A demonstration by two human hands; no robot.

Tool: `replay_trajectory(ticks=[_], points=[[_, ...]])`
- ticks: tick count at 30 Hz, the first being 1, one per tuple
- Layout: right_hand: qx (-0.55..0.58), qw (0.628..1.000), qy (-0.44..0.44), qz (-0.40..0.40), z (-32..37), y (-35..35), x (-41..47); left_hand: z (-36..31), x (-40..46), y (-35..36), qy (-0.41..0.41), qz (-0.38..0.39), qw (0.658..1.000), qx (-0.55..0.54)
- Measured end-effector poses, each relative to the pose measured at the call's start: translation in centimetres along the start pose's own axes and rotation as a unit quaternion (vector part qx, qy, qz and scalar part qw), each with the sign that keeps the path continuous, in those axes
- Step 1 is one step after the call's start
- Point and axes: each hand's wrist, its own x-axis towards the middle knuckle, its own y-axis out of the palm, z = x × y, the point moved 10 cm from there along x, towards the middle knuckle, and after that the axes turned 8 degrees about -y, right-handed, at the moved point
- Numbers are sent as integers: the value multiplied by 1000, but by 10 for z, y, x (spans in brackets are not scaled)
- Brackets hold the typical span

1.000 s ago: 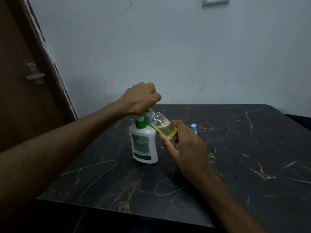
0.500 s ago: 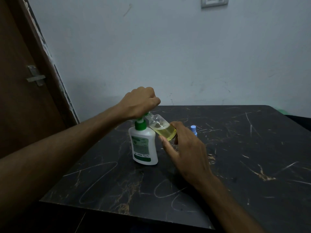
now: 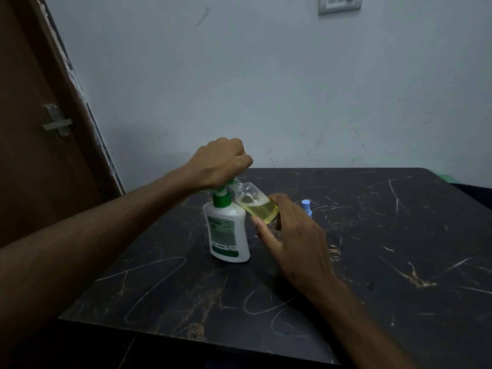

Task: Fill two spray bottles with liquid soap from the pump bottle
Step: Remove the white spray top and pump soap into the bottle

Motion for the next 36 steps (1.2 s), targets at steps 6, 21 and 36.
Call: replay_trajectory(ticks=[6,21,36], points=[[-4,1000,2,-5,1,-2,0,-2,3,-3,-4,5,1000,7],[-1,1000,-4,1,1,1,0,6,-1,5,-18,7,1000,-15],[6,1000,-8,-4,4,-2,0,3,2,0,-10,6,1000,-5]])
